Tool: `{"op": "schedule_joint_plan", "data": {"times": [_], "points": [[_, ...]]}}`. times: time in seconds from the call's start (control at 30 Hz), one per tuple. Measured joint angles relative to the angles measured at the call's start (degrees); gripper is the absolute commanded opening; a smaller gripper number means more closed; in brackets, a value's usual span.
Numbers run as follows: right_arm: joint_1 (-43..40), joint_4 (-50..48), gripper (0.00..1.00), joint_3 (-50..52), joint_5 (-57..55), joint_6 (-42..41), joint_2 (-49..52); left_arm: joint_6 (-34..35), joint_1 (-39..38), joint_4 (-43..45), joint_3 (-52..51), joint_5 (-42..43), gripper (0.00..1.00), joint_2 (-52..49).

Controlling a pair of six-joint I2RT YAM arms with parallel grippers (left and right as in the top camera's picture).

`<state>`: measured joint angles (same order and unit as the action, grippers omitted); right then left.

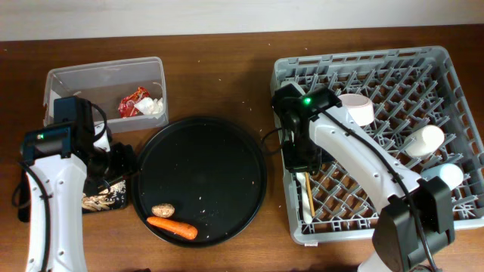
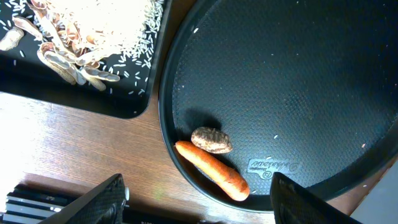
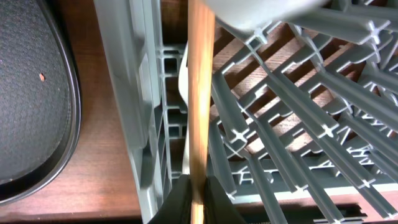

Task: Sort waste into correct bins and load items into the dishwasher rack
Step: 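Insert the chopstick into the rack beside the fork, then pick the brown mushroom off the plate with the left gripper onto the black tray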

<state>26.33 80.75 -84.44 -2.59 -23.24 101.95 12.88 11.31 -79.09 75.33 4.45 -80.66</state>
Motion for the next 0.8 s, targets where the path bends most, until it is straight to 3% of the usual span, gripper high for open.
{"op": "schedule_joint_plan", "data": {"times": [0.07,0.1,0.43,0.57,0.63,0.7,0.8], "points": [[0.0,-0.92,0.35,0.04,-0.17,0.35,0.0,0.0,0.0,-0.02,0.0,0.0,0.74,0.0],[0.0,-1.44,0.36,0.04,-0.22,0.31,0.0,0.0,0.0,-0.02,0.0,0.02,0.74,0.0],[0.0,-2.08,0.37,0.04,-0.39,0.76,0.0,0.0,0.0,-0.02,0.0,0.0,0.74,0.0],[0.0,-2.08,0.44,0.13,0.46,0.76,-3.15,0.0,0.0,-0.02,0.0,0.02,0.74,0.0],[0.0,-1.92,0.68,-0.09,2.05,2.51,-9.99,0.0,0.0,-0.04,0.0,0.02,0.74,0.0],[0.0,-1.97,0.8,-0.68,2.93,4.39,-15.98,0.0,0.0,-0.22,0.0,0.07,0.74,0.0],[-1.6,-1.68,0.86,-1.05,3.5,5.88,-23.93,0.0,-0.11,-1.64,-0.24,2.32,0.74,0.0]]}}
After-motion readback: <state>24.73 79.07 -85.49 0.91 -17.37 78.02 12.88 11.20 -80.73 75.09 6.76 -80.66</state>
